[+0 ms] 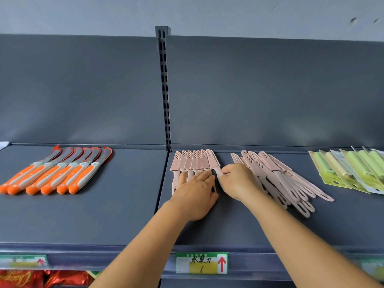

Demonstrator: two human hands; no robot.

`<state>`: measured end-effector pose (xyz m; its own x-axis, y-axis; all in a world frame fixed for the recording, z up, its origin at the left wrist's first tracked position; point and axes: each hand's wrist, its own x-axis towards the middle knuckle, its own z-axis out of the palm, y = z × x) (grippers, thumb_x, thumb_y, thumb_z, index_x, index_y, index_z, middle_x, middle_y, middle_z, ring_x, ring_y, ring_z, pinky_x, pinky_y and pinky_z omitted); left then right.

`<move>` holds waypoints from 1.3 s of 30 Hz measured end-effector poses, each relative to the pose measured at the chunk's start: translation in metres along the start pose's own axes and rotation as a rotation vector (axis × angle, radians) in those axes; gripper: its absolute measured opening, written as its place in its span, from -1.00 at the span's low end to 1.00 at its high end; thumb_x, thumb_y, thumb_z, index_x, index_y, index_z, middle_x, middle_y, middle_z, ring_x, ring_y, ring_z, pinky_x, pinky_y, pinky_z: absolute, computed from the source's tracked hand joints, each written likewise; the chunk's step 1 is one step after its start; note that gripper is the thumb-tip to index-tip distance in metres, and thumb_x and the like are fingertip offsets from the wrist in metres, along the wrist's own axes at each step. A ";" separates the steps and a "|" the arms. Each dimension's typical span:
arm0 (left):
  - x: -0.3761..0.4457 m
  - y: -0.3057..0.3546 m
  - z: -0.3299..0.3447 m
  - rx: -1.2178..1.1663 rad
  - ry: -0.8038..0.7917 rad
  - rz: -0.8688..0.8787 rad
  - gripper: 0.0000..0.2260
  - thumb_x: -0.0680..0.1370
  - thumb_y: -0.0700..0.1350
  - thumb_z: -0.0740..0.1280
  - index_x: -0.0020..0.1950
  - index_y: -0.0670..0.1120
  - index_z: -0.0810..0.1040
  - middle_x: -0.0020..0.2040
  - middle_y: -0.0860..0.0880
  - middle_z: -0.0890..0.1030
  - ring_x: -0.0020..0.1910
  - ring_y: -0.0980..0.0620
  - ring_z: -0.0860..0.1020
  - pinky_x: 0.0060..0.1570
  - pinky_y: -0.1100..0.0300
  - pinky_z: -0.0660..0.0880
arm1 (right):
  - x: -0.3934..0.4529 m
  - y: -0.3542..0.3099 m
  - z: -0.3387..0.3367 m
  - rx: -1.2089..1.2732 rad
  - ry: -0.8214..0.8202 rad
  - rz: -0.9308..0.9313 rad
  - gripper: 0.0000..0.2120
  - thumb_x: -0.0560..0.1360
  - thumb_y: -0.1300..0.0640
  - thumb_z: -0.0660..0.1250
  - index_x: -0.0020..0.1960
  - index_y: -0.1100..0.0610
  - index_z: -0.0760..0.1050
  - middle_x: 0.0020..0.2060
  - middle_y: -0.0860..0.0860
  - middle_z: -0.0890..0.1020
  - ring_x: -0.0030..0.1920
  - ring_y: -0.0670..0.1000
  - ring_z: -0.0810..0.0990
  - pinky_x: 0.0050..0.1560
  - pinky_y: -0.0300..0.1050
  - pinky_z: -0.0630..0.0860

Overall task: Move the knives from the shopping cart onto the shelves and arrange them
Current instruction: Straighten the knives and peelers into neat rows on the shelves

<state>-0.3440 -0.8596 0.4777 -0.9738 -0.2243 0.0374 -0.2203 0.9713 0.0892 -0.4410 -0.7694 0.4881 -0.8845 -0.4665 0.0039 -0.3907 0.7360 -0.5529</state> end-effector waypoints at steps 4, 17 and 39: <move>0.001 -0.002 0.002 -0.019 0.004 0.015 -0.58 0.64 0.07 0.05 0.47 -0.04 0.23 0.52 0.04 0.18 0.47 0.02 0.16 0.42 -0.04 -0.01 | -0.003 -0.005 0.001 -0.131 -0.030 -0.020 -0.80 0.50 0.20 0.19 -0.31 0.12 0.36 -0.28 0.08 0.48 -0.21 0.15 0.40 -0.43 -0.21 0.20; 0.000 0.000 0.002 -0.096 0.056 0.089 -0.58 0.61 0.08 0.16 0.40 -0.09 0.32 0.40 -0.02 0.32 0.35 -0.03 0.29 0.31 0.16 0.15 | -0.005 0.009 0.008 -0.202 -0.093 -0.232 -0.65 0.64 0.08 0.06 0.37 0.04 0.42 0.34 -0.02 0.40 0.31 0.07 0.37 0.26 -0.11 0.34; 0.045 0.099 0.008 -0.142 0.081 -0.066 -0.71 0.65 -0.03 0.05 0.26 -0.08 0.45 0.18 -0.12 0.47 0.18 -0.13 0.37 0.14 0.06 0.36 | 0.001 0.084 -0.055 -0.335 0.021 -0.139 -0.87 0.57 0.11 0.19 -0.03 0.05 0.52 0.11 0.04 0.42 0.02 0.09 0.45 -0.20 -0.12 0.33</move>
<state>-0.4105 -0.7731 0.4802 -0.9485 -0.2985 0.1063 -0.2680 0.9347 0.2334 -0.4882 -0.6812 0.4873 -0.8208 -0.5657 0.0785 -0.5662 0.7880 -0.2418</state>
